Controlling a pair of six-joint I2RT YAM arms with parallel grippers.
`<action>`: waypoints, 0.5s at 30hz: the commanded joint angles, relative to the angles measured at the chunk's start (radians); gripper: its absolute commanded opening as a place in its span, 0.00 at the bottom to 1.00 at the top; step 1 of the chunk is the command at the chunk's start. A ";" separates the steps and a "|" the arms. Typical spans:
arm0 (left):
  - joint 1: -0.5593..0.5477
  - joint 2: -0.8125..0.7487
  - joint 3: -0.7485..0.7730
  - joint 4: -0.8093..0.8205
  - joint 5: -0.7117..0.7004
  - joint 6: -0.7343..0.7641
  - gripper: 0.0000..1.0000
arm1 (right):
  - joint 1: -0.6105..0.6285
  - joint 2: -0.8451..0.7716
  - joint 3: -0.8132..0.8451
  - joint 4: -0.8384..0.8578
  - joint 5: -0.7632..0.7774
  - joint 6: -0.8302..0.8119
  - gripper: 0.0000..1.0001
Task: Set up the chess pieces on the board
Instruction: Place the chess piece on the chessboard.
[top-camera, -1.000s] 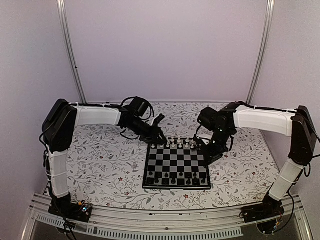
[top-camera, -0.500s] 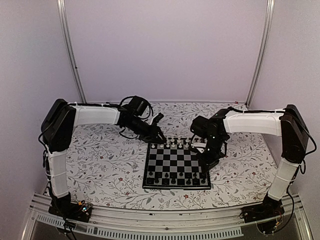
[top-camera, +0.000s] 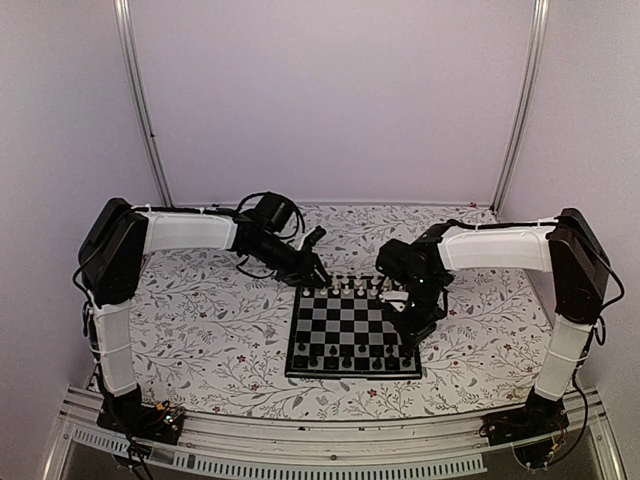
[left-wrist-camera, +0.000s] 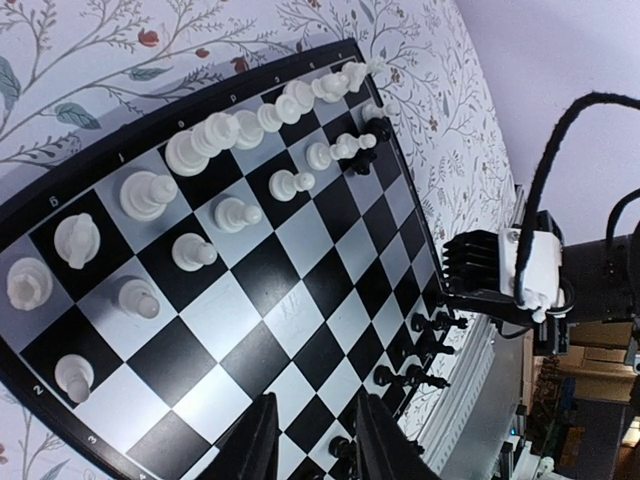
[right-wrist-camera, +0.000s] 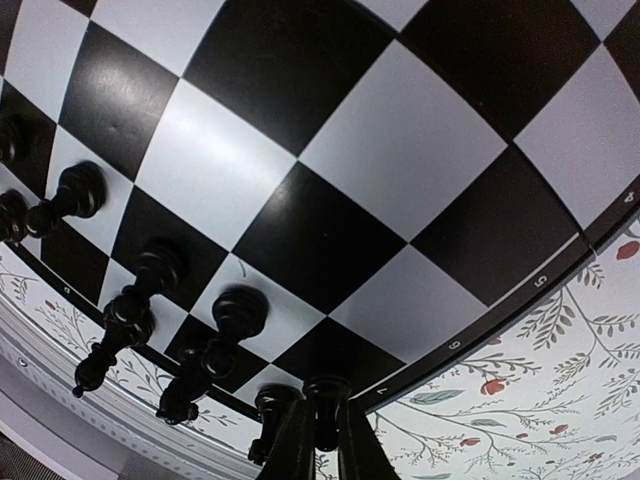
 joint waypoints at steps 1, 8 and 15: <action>0.013 -0.035 -0.009 0.010 0.003 -0.005 0.30 | 0.010 0.010 0.005 0.027 0.024 -0.005 0.09; 0.013 -0.031 -0.009 0.020 0.013 -0.015 0.30 | 0.011 0.008 -0.003 0.047 0.027 0.000 0.09; 0.010 -0.034 -0.009 0.034 0.021 -0.027 0.30 | 0.012 -0.001 0.019 0.034 0.020 0.015 0.28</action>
